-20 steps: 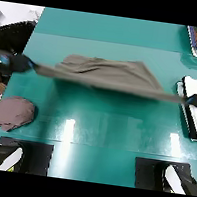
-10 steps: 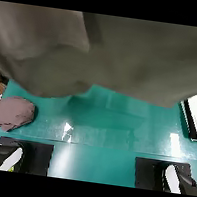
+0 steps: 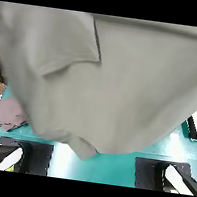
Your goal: Fold the shirts.
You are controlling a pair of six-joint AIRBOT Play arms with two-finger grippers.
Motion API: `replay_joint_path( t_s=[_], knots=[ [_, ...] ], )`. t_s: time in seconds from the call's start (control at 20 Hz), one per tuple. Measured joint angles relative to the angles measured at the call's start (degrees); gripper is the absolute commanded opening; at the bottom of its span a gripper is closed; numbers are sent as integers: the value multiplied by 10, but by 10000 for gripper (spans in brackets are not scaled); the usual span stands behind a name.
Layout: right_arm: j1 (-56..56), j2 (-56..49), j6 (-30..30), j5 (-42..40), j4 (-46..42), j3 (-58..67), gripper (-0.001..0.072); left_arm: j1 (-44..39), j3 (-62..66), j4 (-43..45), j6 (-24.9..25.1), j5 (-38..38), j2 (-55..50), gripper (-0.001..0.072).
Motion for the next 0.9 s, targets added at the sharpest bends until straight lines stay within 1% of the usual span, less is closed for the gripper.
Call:
replay_joint_path(
  t_s=[0.2, 0.3, 0.4, 0.55, 0.75, 0.9],
  knots=[
    [83, -111, 22, 17, -88, -90, 16, 0, -87, 0, 7, -16, -119, 26],
    [111, -172, 27, 9, -109, -121, 17, 0, -108, 1, 13, -13, -187, 25],
    [131, -233, 30, -16, -120, -128, 16, 0, -118, -1, 24, 8, -248, 25],
    [144, -318, 32, -62, -125, -86, 17, 0, -124, -17, 49, 78, -320, 25],
    [150, -392, 33, -94, -125, 2, 16, 0, -126, -34, 68, 169, -364, 26],
    [151, -400, 33, -101, -130, 17, 17, 0, -126, -35, 82, 173, -375, 26]
  ],
)
